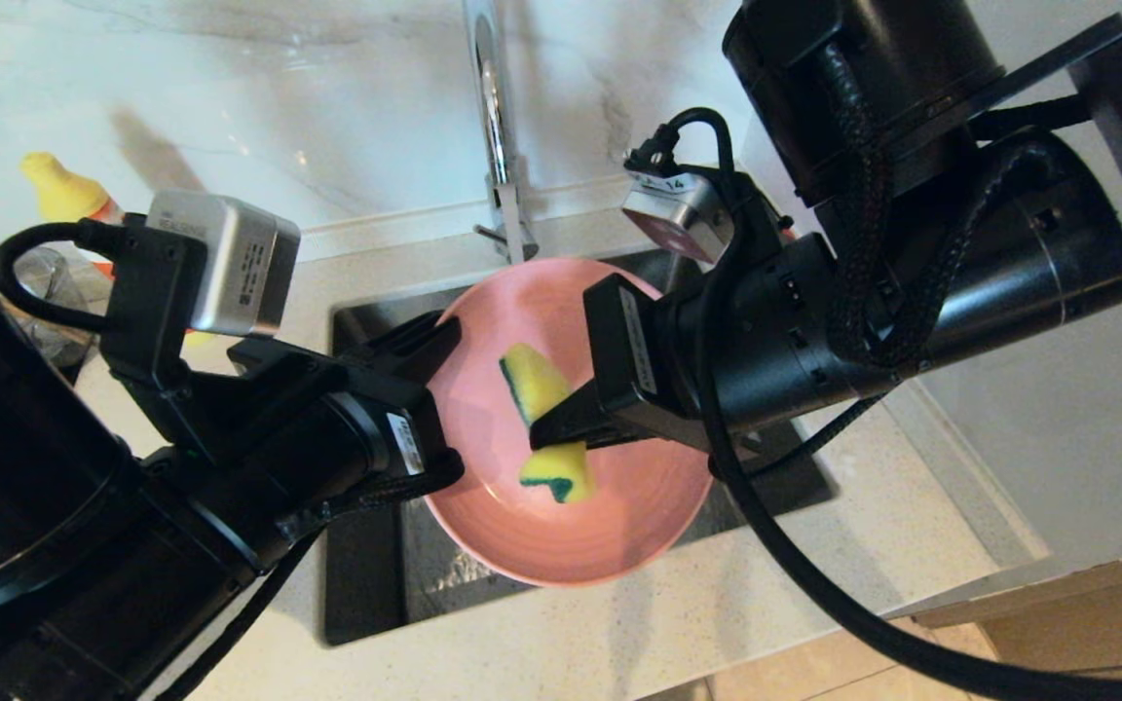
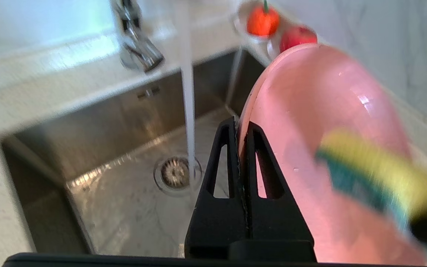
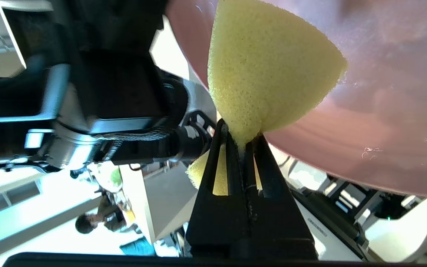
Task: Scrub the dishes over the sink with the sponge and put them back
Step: Wipe the plate
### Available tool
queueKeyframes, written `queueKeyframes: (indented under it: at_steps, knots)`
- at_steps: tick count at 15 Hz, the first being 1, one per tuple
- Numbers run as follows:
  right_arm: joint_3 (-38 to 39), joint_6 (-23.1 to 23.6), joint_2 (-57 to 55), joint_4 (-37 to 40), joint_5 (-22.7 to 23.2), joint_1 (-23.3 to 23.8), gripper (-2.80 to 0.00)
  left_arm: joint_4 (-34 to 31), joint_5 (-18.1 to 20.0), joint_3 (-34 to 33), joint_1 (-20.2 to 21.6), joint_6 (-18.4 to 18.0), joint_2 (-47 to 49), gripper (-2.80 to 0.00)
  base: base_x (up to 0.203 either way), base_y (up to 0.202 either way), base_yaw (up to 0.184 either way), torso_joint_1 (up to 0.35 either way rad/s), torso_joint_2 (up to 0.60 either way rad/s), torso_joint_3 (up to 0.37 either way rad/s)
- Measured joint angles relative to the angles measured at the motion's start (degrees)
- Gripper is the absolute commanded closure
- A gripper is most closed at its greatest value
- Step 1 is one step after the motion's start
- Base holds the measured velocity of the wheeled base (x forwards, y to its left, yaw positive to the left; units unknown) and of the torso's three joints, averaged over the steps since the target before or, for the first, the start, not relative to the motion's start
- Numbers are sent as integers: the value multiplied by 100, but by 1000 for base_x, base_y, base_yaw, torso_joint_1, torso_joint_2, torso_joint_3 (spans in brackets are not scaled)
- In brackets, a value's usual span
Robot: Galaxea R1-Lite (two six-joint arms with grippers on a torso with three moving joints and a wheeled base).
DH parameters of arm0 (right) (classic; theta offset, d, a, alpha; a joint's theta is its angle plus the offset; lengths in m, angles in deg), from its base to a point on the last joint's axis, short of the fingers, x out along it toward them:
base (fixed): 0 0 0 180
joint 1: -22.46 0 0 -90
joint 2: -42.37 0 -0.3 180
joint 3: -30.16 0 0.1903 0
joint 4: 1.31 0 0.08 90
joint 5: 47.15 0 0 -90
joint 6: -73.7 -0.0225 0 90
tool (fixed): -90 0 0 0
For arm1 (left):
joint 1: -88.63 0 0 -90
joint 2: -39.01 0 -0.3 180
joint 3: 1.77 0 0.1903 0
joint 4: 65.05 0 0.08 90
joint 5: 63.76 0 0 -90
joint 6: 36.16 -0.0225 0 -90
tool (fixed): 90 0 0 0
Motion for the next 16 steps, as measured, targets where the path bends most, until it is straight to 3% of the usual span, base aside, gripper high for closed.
queueKeyframes:
  at_steps: [3, 5, 12, 16]
  knots:
    - [-13, -122, -168, -16, 0, 2, 0, 677, 117, -330, -6, -318, -28, 0, 0, 0, 0, 0, 0, 0]
    - [-17, -183, -255, -41, -35, 38, 0, 762, 305, -484, -9, -486, -140, 0, 0, 0, 0, 0, 0, 0]
    - [-33, -166, -252, -159, -343, 264, 0, 750, 335, -654, -213, -480, -383, 0, 0, 0, 0, 0, 0, 0]
    - [-33, -157, -82, -108, -197, 3, 0, 755, 338, -683, -240, -487, -380, 0, 0, 0, 0, 0, 0, 0]
